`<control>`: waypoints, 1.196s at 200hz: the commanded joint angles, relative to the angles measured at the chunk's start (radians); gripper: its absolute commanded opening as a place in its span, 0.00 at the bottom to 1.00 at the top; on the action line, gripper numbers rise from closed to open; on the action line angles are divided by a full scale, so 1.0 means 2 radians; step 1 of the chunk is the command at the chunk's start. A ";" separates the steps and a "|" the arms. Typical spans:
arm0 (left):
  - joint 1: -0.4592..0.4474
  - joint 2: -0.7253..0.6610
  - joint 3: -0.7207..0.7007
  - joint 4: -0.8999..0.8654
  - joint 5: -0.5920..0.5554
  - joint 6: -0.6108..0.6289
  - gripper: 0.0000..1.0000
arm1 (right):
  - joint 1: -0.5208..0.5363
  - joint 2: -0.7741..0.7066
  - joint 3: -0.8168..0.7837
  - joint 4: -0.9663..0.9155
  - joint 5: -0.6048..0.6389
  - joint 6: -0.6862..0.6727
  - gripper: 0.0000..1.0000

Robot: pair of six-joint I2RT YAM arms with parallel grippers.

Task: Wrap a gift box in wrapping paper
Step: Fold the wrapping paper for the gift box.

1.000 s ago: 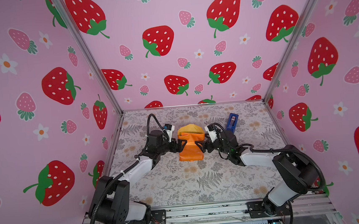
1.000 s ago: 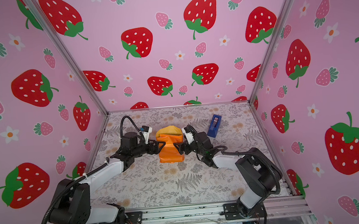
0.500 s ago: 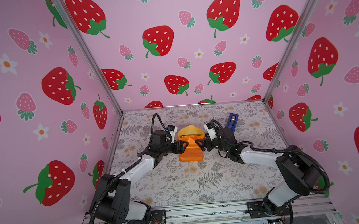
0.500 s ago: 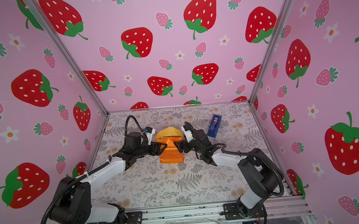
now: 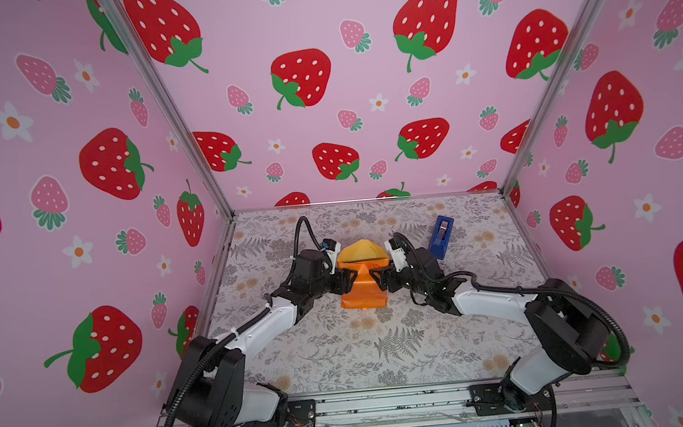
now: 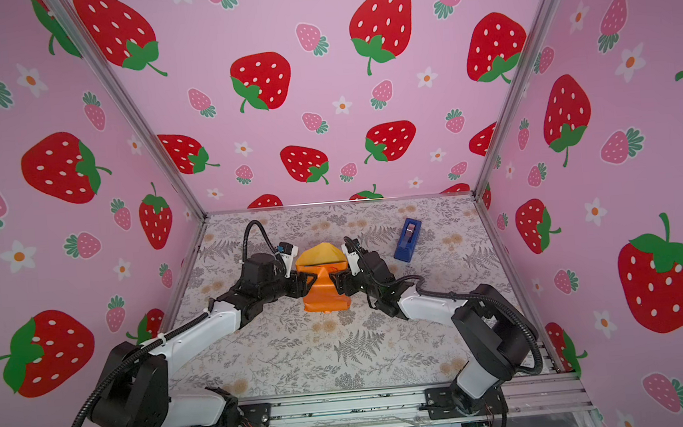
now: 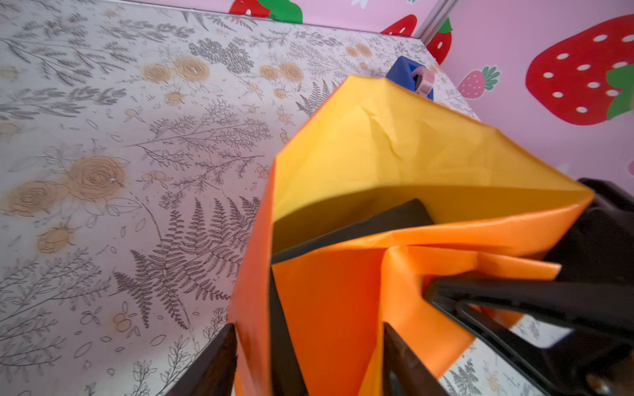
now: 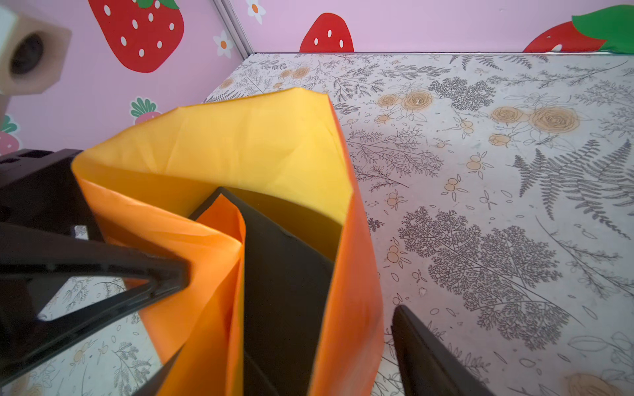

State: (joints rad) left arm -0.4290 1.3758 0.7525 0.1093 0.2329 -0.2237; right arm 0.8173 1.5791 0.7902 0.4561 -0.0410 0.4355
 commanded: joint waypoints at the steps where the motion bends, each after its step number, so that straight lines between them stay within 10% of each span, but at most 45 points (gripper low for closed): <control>1: -0.001 0.009 0.000 -0.028 -0.086 -0.002 0.61 | 0.004 0.004 -0.008 -0.022 0.035 0.013 0.72; 86: -0.022 0.033 0.028 -0.045 -0.096 0.010 0.31 | 0.006 -0.011 0.003 -0.056 0.084 0.038 0.62; 181: -0.043 0.021 -0.003 -0.049 -0.122 0.012 0.21 | 0.007 0.001 0.030 -0.058 0.124 0.059 0.61; 239: -0.043 0.017 -0.003 -0.050 -0.122 0.011 0.20 | 0.007 -0.001 0.045 -0.073 0.111 0.048 0.26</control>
State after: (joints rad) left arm -0.5098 1.4006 0.7799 0.1337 0.0059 -0.2092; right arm 0.8402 1.5715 0.8562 0.3485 0.1539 0.5312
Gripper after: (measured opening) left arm 0.203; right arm 0.295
